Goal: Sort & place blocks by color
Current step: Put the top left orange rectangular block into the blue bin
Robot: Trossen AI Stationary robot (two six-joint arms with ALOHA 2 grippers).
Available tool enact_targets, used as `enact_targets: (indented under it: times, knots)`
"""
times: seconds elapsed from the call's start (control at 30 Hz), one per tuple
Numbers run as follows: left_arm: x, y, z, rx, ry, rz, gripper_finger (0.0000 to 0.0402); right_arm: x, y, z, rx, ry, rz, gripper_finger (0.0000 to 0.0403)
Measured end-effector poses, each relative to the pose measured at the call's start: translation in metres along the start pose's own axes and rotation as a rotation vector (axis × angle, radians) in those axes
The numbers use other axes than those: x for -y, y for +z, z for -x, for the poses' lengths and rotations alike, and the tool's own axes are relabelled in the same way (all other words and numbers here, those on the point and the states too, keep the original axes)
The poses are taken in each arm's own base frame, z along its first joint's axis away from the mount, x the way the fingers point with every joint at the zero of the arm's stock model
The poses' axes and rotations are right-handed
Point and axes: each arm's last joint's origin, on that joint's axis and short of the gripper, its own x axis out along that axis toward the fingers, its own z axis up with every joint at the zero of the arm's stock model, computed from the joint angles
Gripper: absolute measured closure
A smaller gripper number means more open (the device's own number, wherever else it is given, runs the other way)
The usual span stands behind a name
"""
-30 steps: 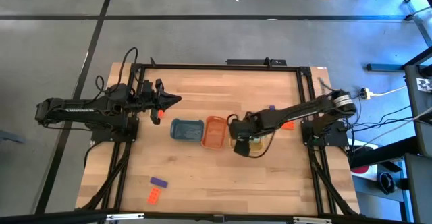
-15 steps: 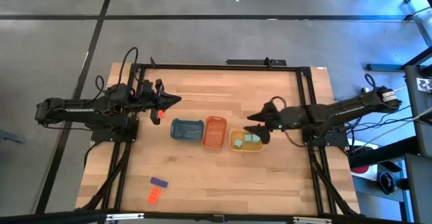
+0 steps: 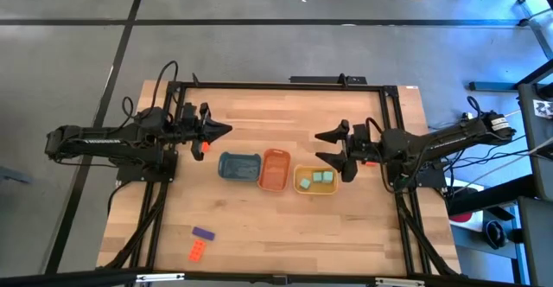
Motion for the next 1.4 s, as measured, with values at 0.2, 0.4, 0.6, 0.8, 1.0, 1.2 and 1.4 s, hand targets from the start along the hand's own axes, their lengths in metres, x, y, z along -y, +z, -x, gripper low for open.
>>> enact_targets:
  times: [0.2, 0.4, 0.6, 0.8, 1.0, 1.2, 1.4]
  knots:
    - [0.0002, -0.0001, 0.0000, -0.002, -0.006, 0.000, 0.0401, 0.0001, -0.0005, 0.0000, -0.006, 0.000, 0.017, 0.0100]
    - [0.0004, -0.0001, 0.0000, -0.005, -0.015, 0.000, 0.0401, 0.0001, -0.0005, 0.0000, -0.005, 0.002, 0.030, 0.0134]
    - [0.0006, -0.0003, 0.0000, -0.008, -0.021, 0.000, 0.0401, 0.0001, -0.0004, 0.0000, -0.005, 0.001, 0.031, 0.0165]
    - [0.0007, -0.0003, 0.0000, -0.009, -0.024, -0.004, 0.0401, 0.0000, -0.0003, 0.0000, -0.004, 0.002, 0.030, 0.0216]
    - [0.0007, -0.0003, 0.0000, -0.009, -0.024, -0.004, 0.0401, 0.0000, -0.0003, 0.0000, -0.004, 0.002, 0.032, 0.0340]
    - [0.0007, -0.0002, 0.0000, -0.009, -0.024, -0.004, 0.0401, 0.0000, -0.0003, 0.0000, -0.004, 0.001, 0.055, 0.0398]
    - [0.0007, -0.0002, 0.0000, -0.009, -0.024, -0.004, 0.0401, 0.0000, -0.0004, 0.0000, -0.004, 0.002, 0.054, 0.0401]
